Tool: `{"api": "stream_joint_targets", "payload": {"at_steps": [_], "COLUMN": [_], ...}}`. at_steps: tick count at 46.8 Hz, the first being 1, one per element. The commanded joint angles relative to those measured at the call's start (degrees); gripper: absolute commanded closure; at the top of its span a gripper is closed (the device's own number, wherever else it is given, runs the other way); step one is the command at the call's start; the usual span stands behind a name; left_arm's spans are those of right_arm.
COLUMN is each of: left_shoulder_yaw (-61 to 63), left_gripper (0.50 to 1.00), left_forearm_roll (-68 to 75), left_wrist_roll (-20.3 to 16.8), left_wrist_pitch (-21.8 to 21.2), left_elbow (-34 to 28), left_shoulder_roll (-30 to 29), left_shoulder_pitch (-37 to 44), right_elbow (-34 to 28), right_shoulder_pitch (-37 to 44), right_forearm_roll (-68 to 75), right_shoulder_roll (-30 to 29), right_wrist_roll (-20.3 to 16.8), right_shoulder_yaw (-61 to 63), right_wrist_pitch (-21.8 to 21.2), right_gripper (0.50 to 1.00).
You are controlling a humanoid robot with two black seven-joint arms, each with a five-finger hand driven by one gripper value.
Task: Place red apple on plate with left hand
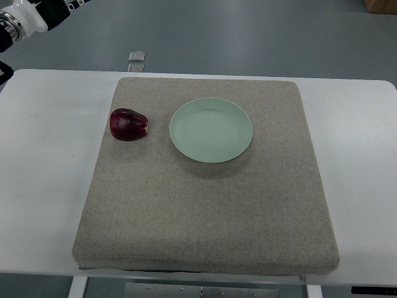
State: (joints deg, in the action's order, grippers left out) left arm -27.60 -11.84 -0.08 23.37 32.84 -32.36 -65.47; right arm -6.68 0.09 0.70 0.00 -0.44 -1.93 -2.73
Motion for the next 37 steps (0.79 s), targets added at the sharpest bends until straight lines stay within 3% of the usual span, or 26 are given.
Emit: {"api": "stream_joint_targets", "payload": {"at_steps": [1,27,37], "left_shoulder_yaw": [0.09,3.6,4.48], "left_gripper": [0.501,0.501,0.504], "left_forearm_roll": [-0.02,3.74,22.19], "left_wrist_roll": [-0.01,-1.41,-10.55], "left_wrist_pitch": [0.0,1.5,2.03], "left_elbow": [-0.06,-3.49,-2.52], "left_shoulder_roll": [0.02,-0.6,-1.83], "left_shoulder_pitch": [0.08,-0.71,-1.41], "right_elbow": [0.0,0.0,0.0], "right_shoulder_pitch": [0.0,0.0,0.0], "right_forearm_roll": [0.0,0.0,0.0], "right_shoulder_roll": [0.0,0.0,0.0], "right_wrist_roll": [0.0,0.0,0.0], "right_shoulder_yaw": [0.0,0.0,0.0], "right_wrist_pitch": [0.0,0.0,0.0], "right_gripper": [0.568,0.568,0.568]}}
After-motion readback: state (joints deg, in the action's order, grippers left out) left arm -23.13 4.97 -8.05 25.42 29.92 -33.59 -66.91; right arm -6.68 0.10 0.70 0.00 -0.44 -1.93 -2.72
